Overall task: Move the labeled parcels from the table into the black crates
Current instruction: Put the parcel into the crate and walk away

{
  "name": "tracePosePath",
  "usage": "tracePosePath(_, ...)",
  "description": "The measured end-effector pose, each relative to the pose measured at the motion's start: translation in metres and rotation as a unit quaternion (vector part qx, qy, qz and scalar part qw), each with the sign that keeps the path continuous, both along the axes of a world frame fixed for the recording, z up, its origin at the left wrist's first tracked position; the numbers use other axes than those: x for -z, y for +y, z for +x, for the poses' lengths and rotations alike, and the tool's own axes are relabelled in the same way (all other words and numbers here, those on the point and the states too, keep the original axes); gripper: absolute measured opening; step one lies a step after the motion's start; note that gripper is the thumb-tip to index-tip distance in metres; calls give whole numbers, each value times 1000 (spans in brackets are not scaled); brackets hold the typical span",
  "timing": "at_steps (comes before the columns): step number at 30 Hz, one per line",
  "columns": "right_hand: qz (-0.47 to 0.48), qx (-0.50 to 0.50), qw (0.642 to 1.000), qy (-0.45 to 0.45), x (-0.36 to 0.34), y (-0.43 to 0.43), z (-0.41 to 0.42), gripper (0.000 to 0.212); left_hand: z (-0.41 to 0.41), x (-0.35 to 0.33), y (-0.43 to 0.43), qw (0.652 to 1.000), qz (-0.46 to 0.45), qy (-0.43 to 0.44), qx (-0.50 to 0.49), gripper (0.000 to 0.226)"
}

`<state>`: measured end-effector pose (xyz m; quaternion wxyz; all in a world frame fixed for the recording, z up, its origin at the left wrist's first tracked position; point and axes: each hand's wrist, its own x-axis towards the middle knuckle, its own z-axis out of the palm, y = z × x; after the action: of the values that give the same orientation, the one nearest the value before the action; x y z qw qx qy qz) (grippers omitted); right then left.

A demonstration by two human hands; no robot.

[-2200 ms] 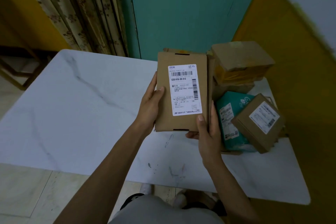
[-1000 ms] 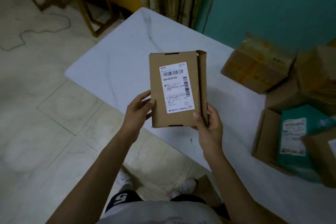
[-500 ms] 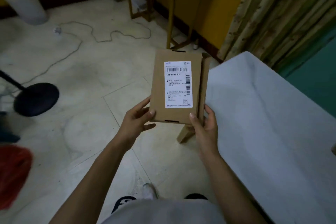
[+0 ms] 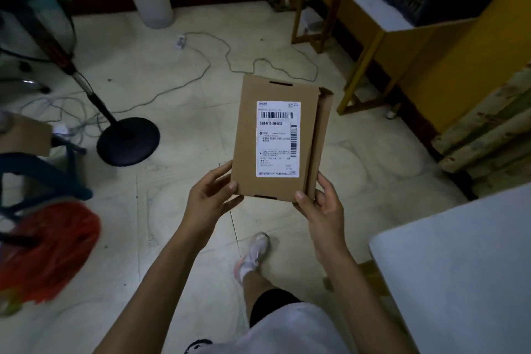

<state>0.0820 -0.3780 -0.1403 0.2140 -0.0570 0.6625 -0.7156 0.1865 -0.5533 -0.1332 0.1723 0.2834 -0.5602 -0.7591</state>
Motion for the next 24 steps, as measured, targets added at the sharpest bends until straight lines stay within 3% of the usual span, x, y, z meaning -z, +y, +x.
tracePosePath(11, -5, -45, 998, 51, -41, -169, -198, 48, -189, -42, -170, 999, -41, 12, -29, 35)
tracePosePath(24, 13, 140, 988, 65, -39, -244, -430, 33, -477, -27, -261, 997, 15, 31, 69, 20)
